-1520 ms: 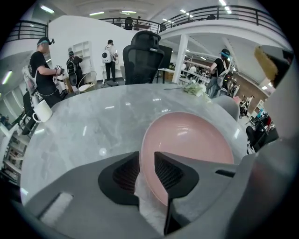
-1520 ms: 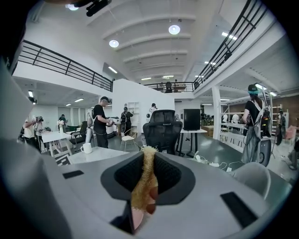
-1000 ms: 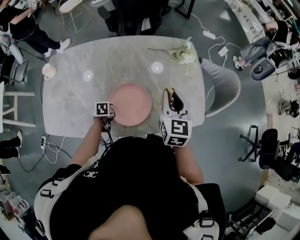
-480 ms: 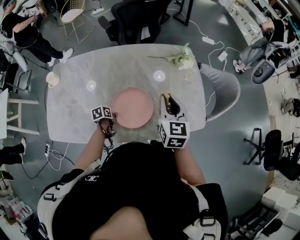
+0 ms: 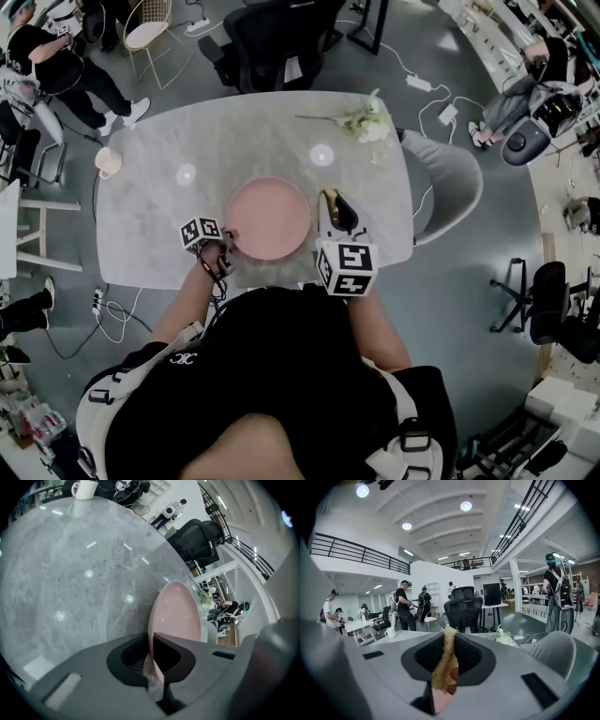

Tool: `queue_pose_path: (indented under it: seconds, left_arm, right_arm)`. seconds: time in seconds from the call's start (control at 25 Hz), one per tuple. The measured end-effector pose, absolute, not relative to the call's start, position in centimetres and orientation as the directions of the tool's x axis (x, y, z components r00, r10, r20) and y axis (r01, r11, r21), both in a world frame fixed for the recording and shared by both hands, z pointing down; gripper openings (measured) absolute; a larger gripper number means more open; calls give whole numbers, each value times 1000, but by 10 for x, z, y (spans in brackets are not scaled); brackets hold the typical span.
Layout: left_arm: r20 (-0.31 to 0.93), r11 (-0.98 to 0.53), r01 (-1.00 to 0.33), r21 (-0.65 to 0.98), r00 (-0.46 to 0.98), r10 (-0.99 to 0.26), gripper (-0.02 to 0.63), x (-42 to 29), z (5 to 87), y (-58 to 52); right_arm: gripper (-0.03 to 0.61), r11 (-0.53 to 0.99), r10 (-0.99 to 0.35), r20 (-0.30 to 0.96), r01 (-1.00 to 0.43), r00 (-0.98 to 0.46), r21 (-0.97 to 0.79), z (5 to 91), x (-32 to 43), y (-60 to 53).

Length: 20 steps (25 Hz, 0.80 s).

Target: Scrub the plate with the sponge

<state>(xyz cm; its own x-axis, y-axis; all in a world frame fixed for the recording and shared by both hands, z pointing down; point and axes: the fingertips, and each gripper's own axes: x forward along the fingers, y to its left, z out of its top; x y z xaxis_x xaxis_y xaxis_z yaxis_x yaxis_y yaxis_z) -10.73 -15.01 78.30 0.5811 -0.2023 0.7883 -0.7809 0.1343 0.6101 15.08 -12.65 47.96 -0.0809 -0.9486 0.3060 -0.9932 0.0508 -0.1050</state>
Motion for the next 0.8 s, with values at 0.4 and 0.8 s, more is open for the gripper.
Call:
queue_pose_path:
  seconds: [0.4, 0.8]
  left_arm:
    - [729, 81, -745, 662, 616, -299, 21, -98, 731, -157]
    - [663, -16, -731, 682, 628, -407, 21, -93, 652, -170]
  right_arm:
    - [65, 102, -942, 308, -987, -137, -127, 482, 141, -141]
    - [64, 152, -927, 342, -988, -156, -37, 494, 120, -165]
